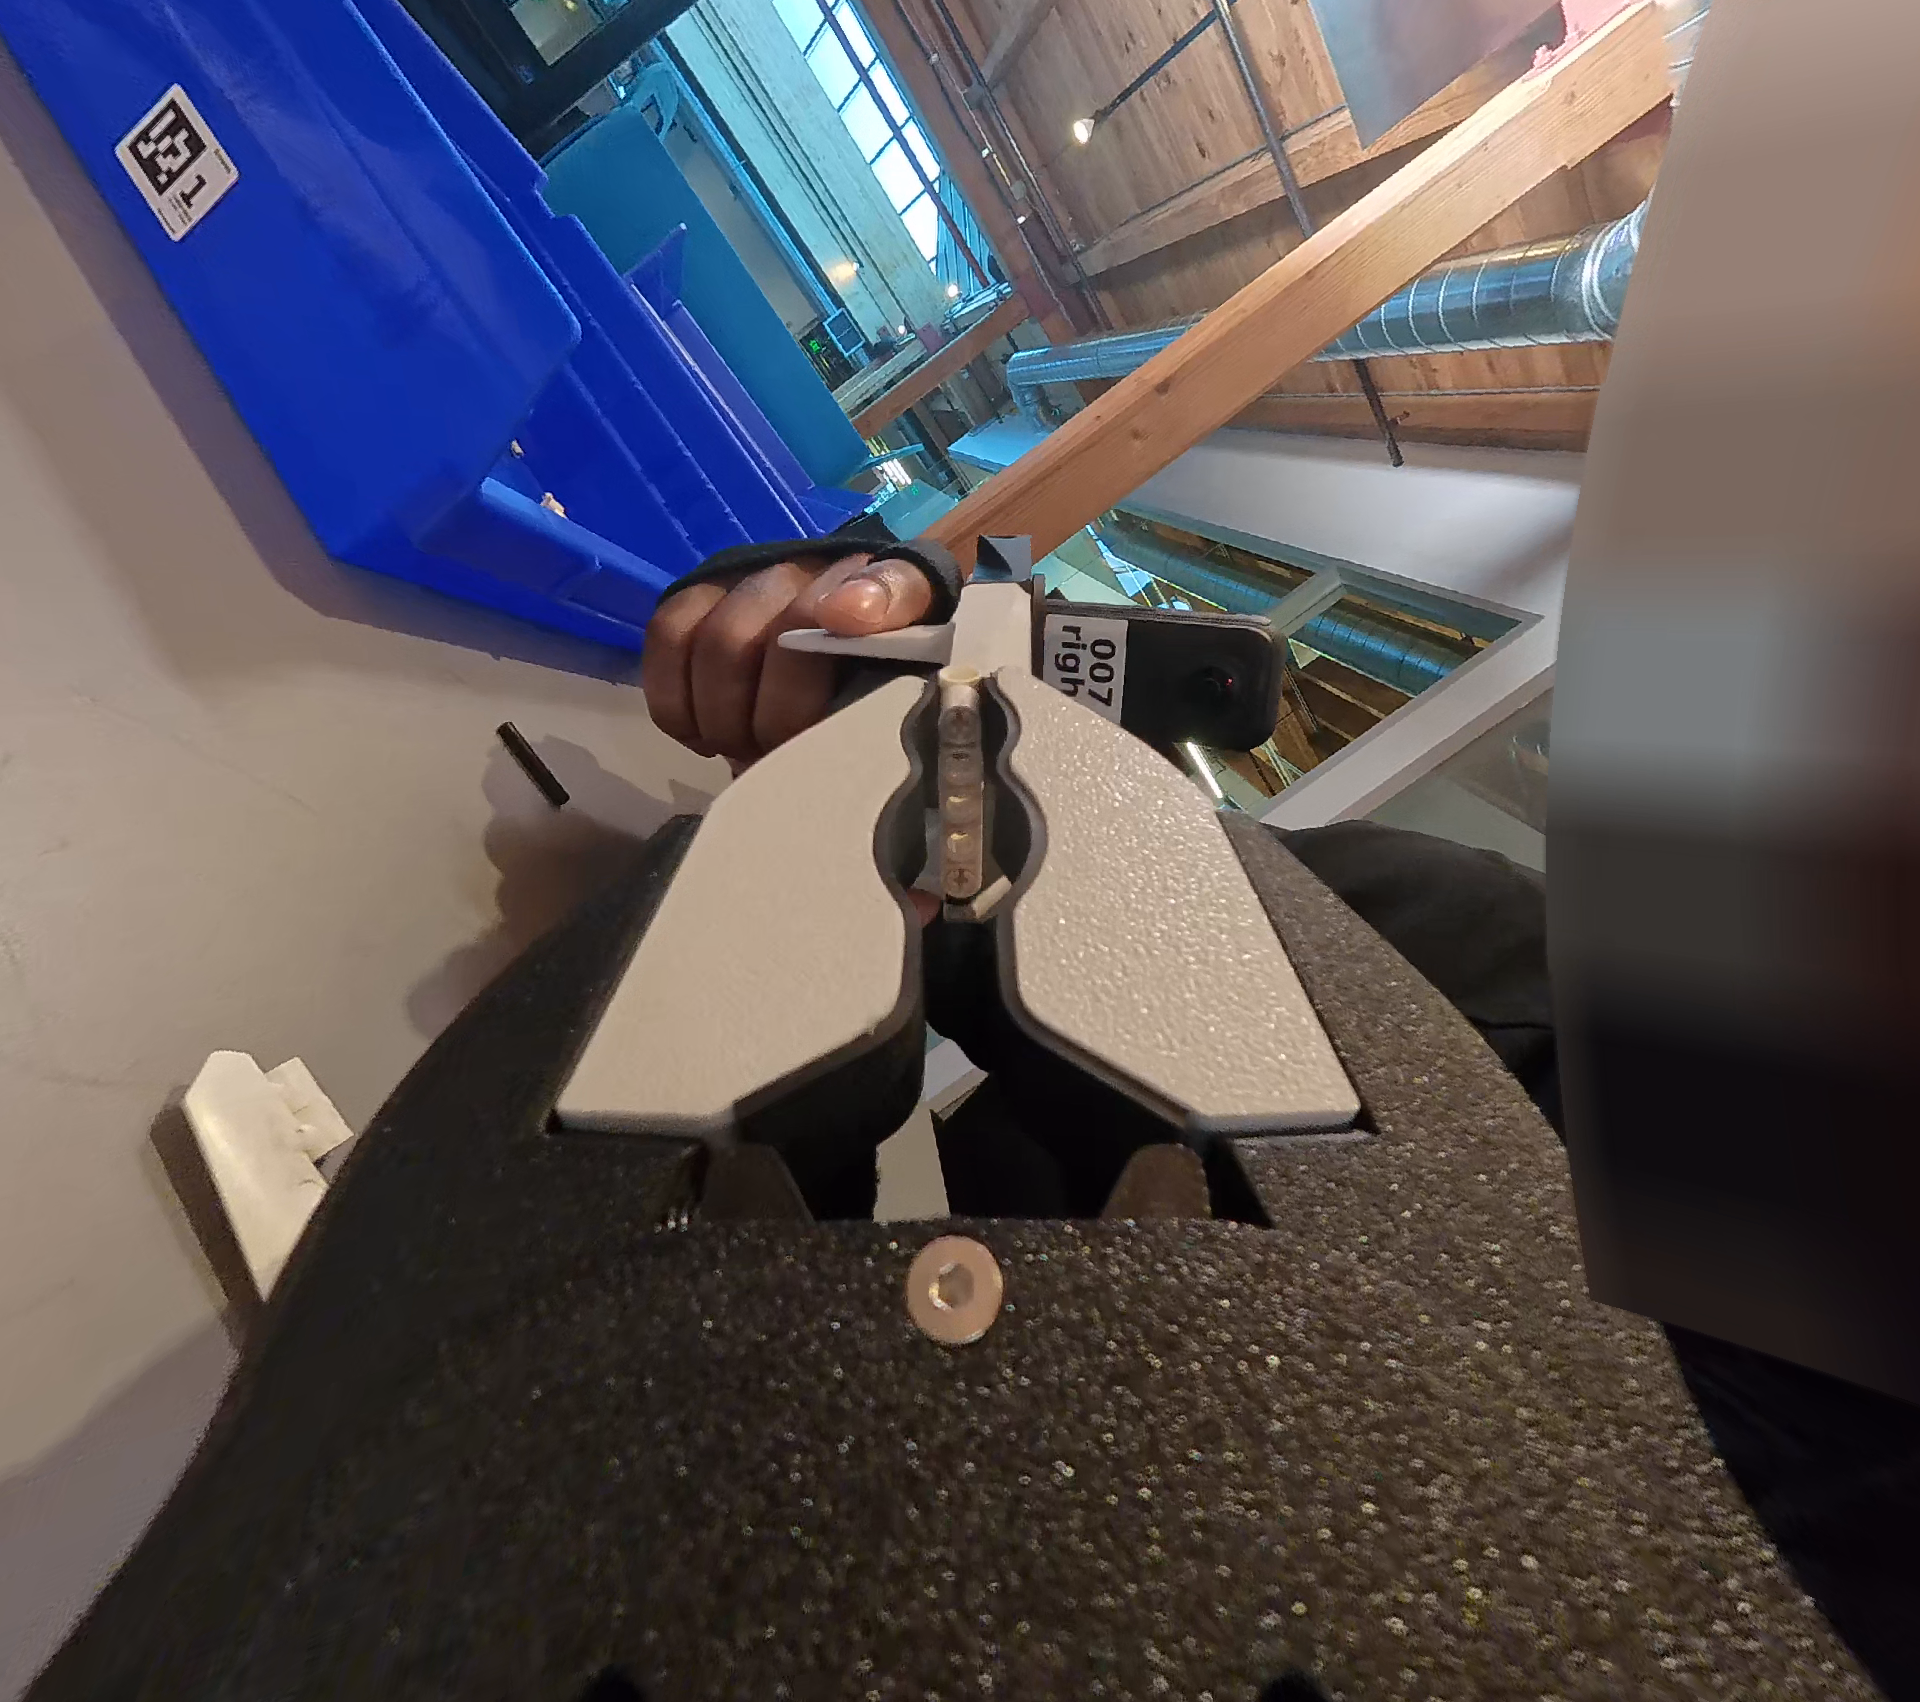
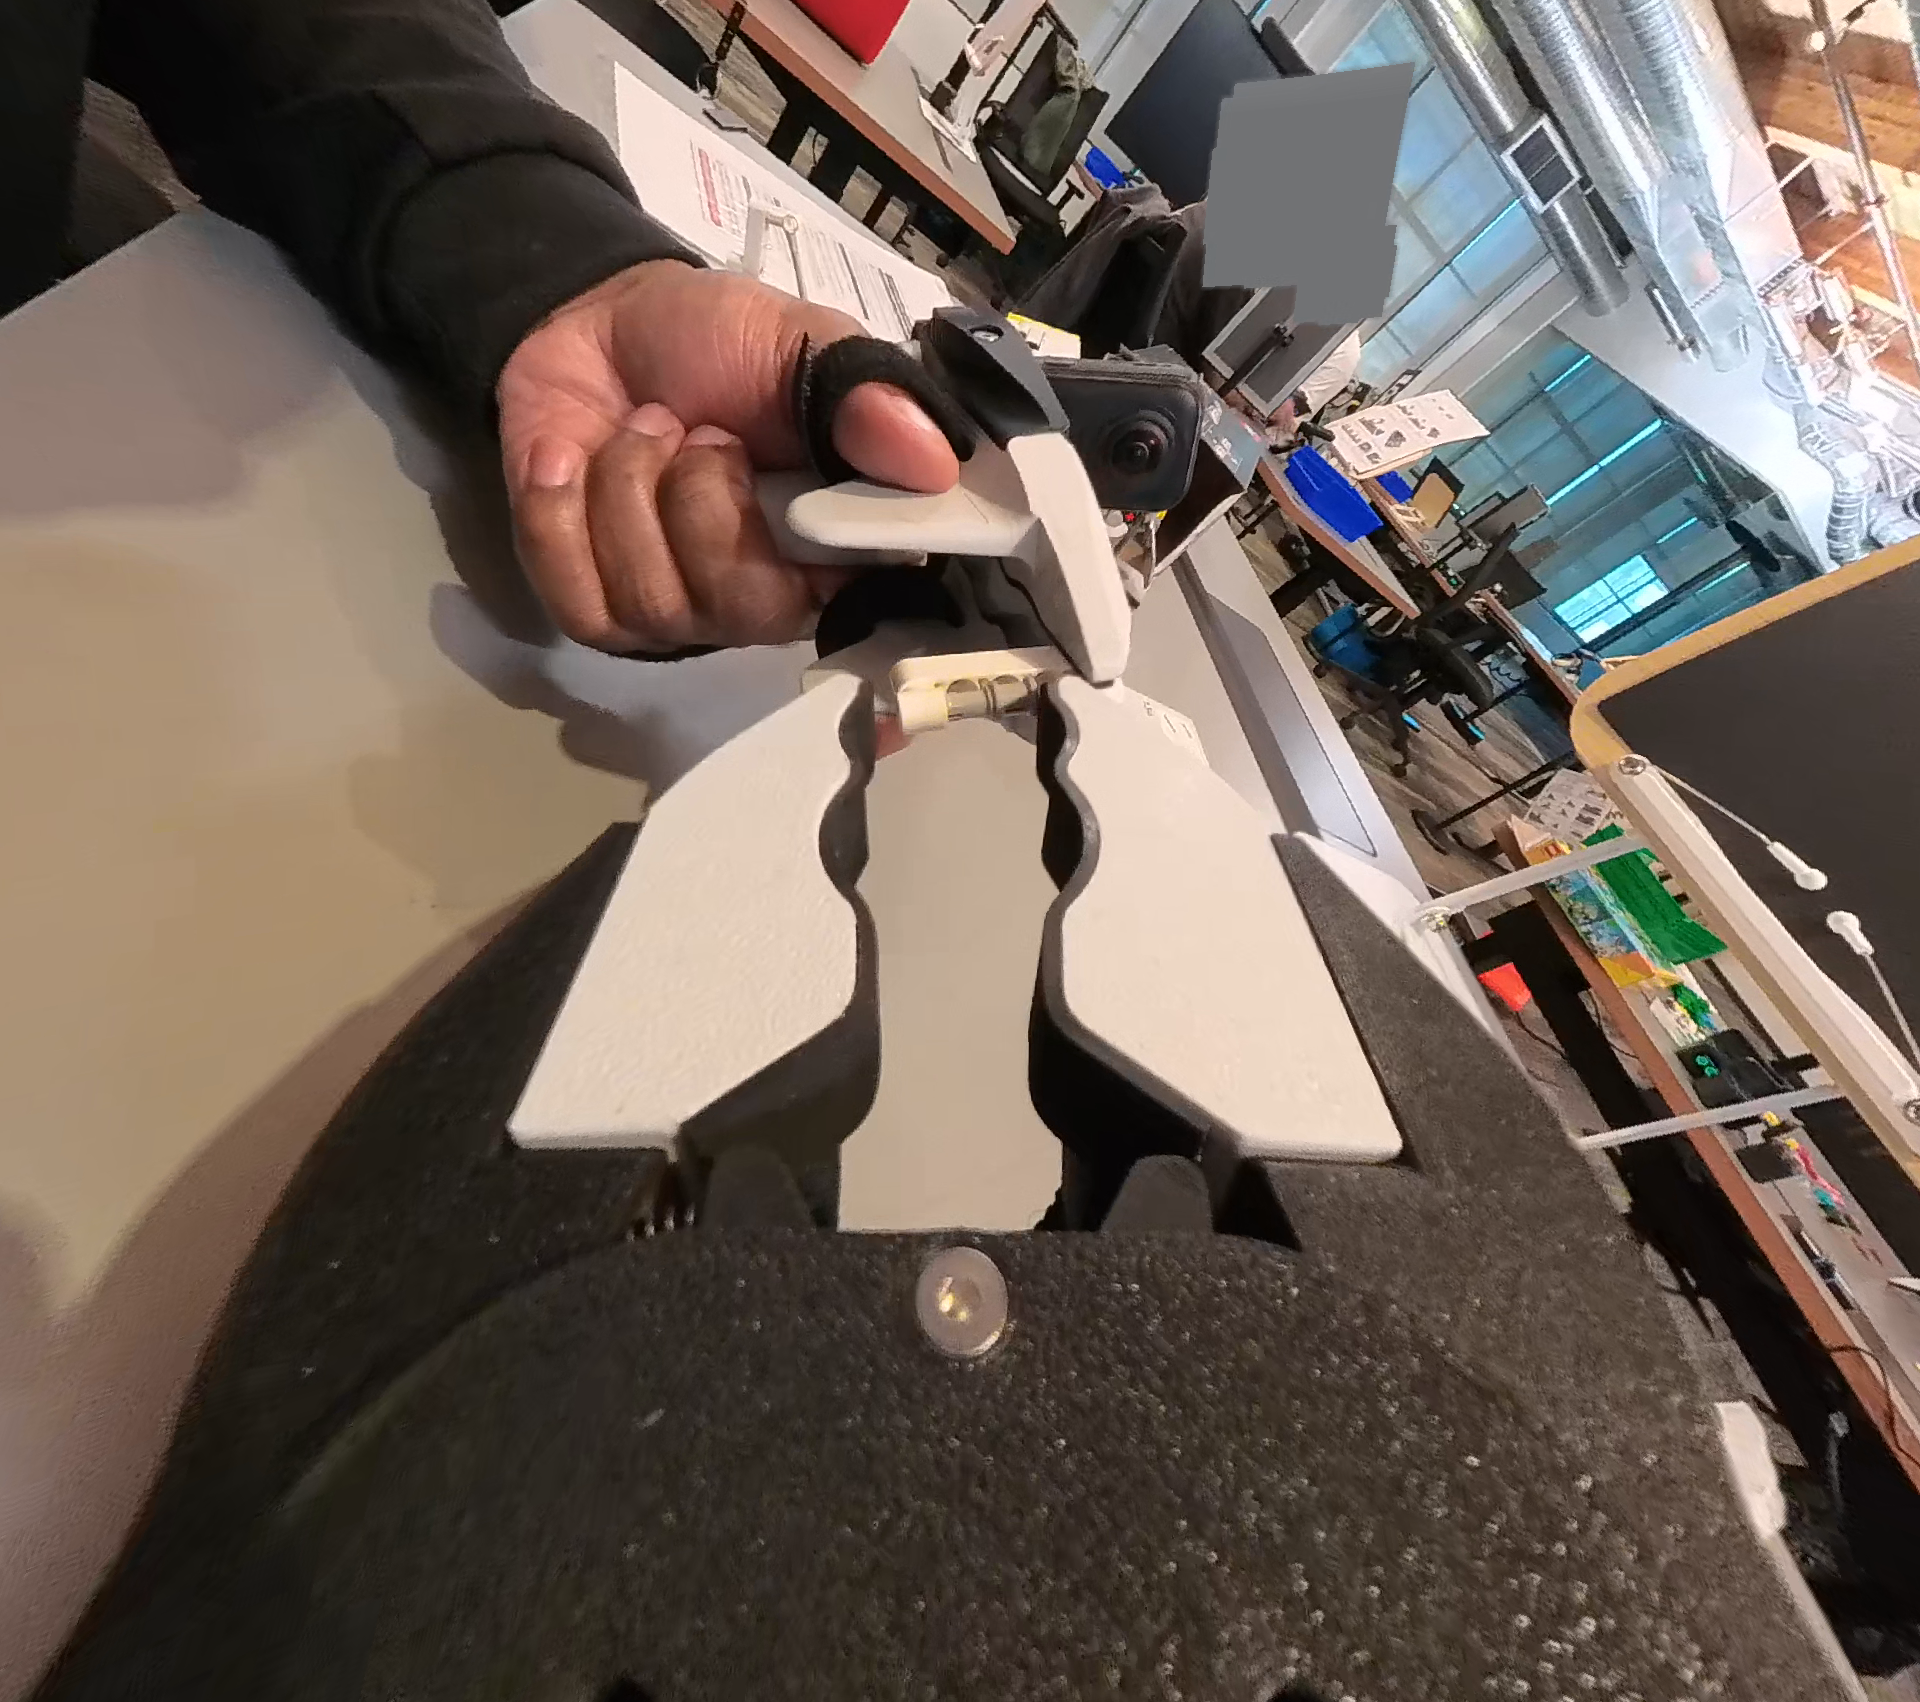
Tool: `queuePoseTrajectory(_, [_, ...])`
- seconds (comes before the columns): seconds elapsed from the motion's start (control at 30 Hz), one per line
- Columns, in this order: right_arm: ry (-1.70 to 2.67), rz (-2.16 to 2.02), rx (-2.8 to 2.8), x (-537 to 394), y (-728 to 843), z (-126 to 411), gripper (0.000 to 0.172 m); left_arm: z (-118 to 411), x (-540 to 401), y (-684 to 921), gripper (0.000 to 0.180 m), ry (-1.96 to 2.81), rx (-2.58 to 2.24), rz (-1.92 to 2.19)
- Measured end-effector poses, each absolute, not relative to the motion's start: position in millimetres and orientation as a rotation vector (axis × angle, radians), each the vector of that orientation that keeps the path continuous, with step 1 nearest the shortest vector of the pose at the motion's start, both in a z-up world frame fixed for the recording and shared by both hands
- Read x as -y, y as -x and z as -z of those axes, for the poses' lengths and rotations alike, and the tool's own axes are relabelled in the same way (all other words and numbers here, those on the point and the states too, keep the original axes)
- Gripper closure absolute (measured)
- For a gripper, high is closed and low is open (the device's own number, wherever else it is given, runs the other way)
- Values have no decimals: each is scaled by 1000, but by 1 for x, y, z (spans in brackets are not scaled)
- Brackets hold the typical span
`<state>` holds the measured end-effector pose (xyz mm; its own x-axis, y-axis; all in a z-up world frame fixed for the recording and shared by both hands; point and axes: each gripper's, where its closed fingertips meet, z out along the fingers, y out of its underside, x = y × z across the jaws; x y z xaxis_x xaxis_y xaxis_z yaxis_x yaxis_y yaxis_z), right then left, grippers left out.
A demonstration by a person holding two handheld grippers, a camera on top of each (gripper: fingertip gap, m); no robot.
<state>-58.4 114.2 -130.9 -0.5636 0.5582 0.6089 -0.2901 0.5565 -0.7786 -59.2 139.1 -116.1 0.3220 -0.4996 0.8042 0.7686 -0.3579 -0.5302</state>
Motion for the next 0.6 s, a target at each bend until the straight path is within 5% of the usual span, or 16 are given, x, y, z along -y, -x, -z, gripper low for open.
queuePoseTrajectory(0.6, [170, -1049, 1800, -114, 55, 127, 146, 111, -136, 51, 172, 1429, 104, 1154])
